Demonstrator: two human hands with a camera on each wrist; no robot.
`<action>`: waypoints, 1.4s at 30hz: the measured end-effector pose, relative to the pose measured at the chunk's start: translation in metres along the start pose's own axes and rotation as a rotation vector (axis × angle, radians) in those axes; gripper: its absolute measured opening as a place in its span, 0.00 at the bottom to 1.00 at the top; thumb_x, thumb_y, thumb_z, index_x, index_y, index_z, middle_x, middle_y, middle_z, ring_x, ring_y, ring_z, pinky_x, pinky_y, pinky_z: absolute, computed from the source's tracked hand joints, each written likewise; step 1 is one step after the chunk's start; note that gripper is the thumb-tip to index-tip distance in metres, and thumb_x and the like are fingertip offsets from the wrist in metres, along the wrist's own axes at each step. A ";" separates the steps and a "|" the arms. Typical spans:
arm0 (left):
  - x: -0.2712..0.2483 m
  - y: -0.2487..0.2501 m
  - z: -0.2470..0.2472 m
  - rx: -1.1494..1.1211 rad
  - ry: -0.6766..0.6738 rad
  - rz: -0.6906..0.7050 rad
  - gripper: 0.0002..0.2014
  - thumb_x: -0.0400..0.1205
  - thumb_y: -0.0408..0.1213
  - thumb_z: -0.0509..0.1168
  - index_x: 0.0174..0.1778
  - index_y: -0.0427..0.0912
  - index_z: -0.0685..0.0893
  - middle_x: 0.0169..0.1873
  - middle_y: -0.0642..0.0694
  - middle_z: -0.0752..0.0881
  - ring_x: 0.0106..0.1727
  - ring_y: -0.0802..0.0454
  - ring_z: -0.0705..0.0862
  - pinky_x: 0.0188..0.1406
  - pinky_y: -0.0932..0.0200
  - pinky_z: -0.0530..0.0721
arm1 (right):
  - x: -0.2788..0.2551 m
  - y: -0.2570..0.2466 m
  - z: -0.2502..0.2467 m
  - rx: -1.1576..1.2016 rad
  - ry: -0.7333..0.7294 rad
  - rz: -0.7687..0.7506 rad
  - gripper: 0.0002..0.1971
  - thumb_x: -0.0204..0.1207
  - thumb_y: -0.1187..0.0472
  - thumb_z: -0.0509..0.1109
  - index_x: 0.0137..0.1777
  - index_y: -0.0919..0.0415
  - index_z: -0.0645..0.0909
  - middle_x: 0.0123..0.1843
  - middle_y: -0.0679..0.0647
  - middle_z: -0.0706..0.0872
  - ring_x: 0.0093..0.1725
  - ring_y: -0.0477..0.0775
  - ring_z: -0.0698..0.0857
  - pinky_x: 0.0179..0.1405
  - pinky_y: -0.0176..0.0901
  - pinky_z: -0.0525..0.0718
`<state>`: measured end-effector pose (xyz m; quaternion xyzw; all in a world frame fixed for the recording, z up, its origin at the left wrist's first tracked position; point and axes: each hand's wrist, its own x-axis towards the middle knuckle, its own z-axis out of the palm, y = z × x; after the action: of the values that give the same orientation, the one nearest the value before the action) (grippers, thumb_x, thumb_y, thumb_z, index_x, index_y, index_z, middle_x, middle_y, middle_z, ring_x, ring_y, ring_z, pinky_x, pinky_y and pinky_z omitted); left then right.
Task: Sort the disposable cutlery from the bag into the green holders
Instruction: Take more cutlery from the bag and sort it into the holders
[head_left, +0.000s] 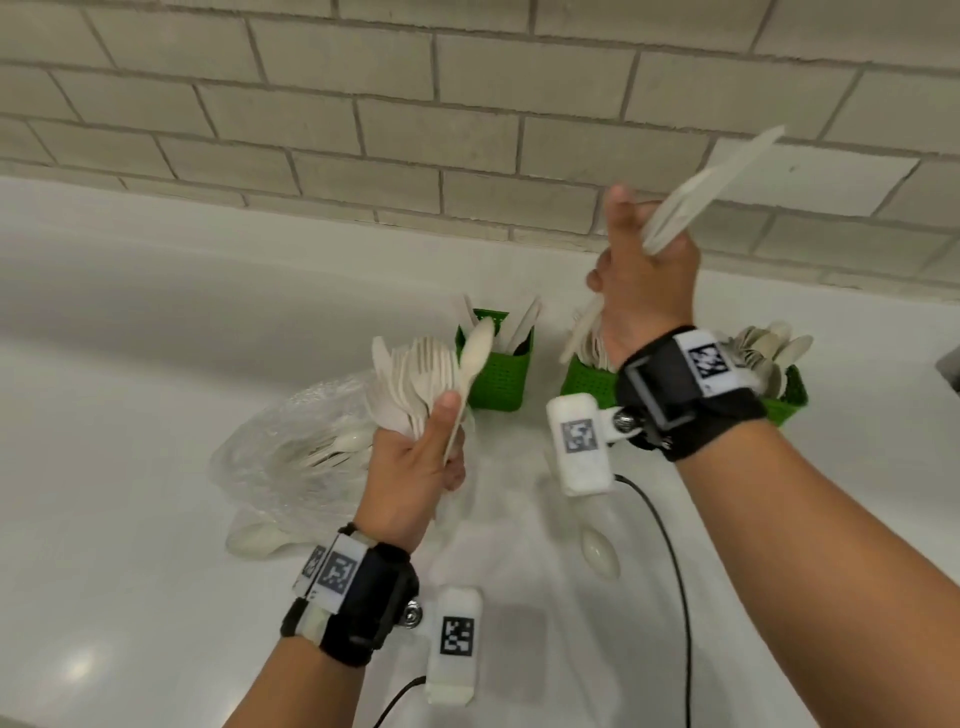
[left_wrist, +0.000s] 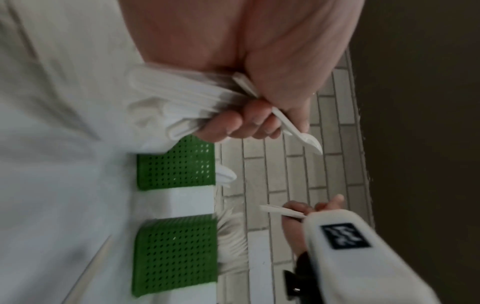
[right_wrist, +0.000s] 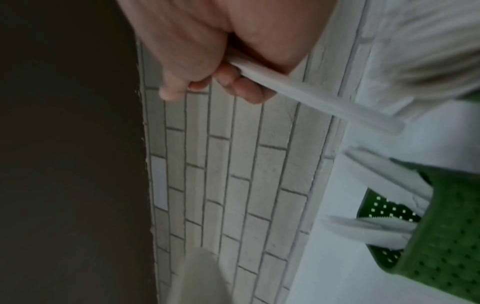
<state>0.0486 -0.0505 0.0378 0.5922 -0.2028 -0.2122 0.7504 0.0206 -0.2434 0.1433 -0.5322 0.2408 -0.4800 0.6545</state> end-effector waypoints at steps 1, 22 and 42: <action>0.001 0.004 -0.008 -0.009 0.012 0.005 0.18 0.82 0.49 0.63 0.33 0.39 0.73 0.25 0.42 0.66 0.23 0.51 0.63 0.21 0.57 0.63 | 0.001 0.006 0.011 -0.036 -0.017 -0.048 0.19 0.77 0.54 0.75 0.29 0.52 0.70 0.21 0.44 0.68 0.23 0.48 0.68 0.27 0.45 0.73; 0.046 0.015 -0.028 0.227 -0.269 0.124 0.11 0.83 0.47 0.66 0.42 0.45 0.86 0.26 0.53 0.79 0.28 0.58 0.78 0.34 0.69 0.78 | -0.027 0.000 0.040 -0.686 -0.236 -0.313 0.05 0.79 0.57 0.70 0.45 0.44 0.84 0.50 0.42 0.85 0.51 0.40 0.84 0.54 0.36 0.79; 0.028 0.006 -0.027 0.148 -0.255 -0.109 0.21 0.78 0.56 0.64 0.29 0.41 0.77 0.19 0.50 0.71 0.20 0.52 0.68 0.23 0.58 0.69 | 0.000 -0.040 0.003 -0.649 -0.096 -0.404 0.06 0.82 0.60 0.69 0.51 0.54 0.87 0.40 0.47 0.91 0.36 0.49 0.88 0.33 0.36 0.84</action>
<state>0.0870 -0.0437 0.0393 0.6240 -0.2793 -0.3106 0.6604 0.0081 -0.2413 0.1814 -0.7703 0.2397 -0.4727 0.3546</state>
